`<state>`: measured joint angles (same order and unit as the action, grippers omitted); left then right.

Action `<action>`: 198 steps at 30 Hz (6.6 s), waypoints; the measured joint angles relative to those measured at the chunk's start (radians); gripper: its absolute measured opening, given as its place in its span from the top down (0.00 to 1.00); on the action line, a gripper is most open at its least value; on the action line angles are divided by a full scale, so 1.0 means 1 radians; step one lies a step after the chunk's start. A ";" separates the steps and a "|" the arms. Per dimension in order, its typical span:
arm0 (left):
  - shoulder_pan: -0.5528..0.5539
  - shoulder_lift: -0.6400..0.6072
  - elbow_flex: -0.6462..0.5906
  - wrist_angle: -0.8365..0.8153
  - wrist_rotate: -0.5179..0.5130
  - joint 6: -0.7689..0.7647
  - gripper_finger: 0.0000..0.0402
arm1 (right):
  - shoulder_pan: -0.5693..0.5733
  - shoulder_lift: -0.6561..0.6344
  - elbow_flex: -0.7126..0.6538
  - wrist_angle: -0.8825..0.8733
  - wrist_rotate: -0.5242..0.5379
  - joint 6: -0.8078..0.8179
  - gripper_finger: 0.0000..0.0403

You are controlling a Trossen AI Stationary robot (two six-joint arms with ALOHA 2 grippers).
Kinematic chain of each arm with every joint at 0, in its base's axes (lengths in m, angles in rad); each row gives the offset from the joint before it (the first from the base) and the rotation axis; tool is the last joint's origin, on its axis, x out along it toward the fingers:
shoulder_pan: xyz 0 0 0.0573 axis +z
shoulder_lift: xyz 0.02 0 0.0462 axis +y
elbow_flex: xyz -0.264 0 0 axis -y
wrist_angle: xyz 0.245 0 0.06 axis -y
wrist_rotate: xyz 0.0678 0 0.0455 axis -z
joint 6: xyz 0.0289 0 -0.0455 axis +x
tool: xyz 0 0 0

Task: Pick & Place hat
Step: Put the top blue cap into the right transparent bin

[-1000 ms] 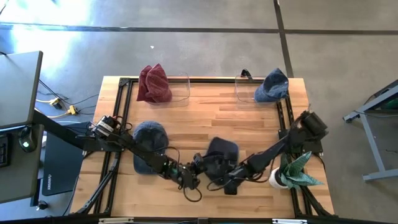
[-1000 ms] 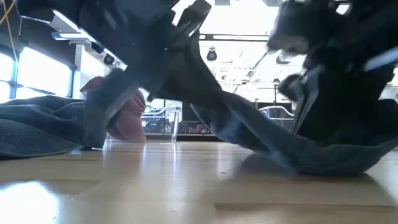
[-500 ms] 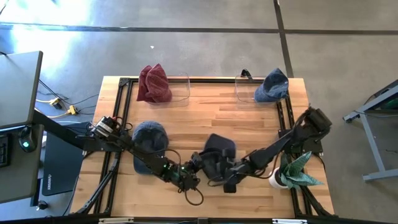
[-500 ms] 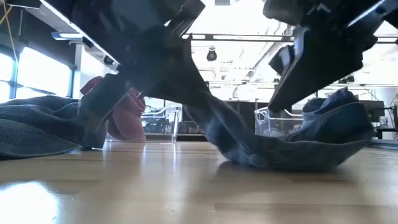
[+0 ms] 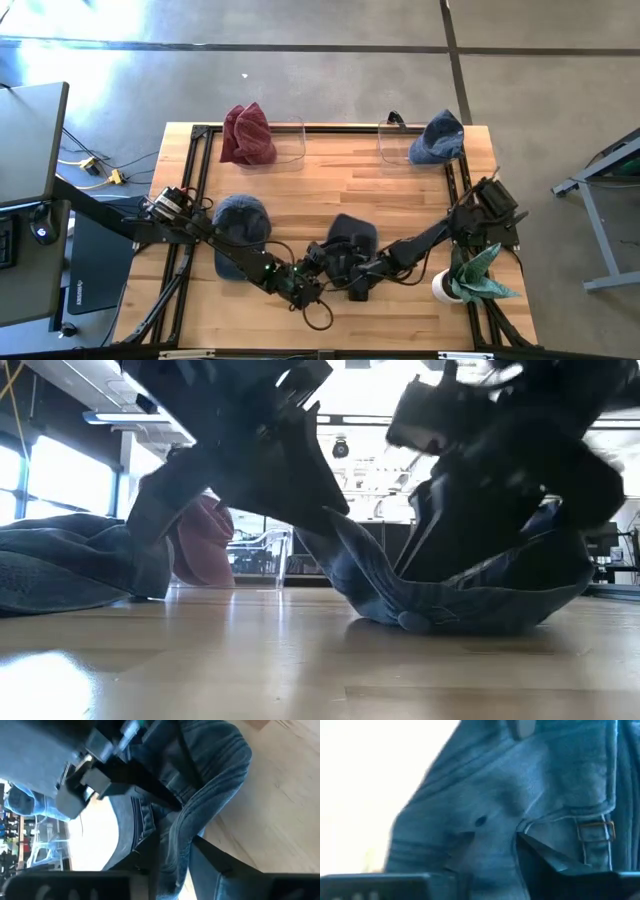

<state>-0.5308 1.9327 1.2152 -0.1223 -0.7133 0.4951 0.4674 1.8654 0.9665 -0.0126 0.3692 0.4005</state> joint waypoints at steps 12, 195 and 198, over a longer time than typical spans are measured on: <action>0.000 -0.001 0.071 -0.202 -0.001 -0.082 0.92 | 0.006 -0.135 0.002 -0.329 -0.183 0.188 0.62; 0.027 -0.095 -0.213 -0.007 0.017 -0.623 0.49 | -1.252 -0.675 -0.191 -0.836 0.214 -0.548 1.00; 0.027 -0.095 -0.213 -0.006 0.015 -0.623 0.49 | -1.250 -0.675 -0.182 -0.866 0.248 -0.558 1.00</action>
<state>-0.5041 1.8381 1.0021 -0.1280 -0.6982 -0.1276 -0.7823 1.1908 0.7843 -0.8788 0.6176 -0.1579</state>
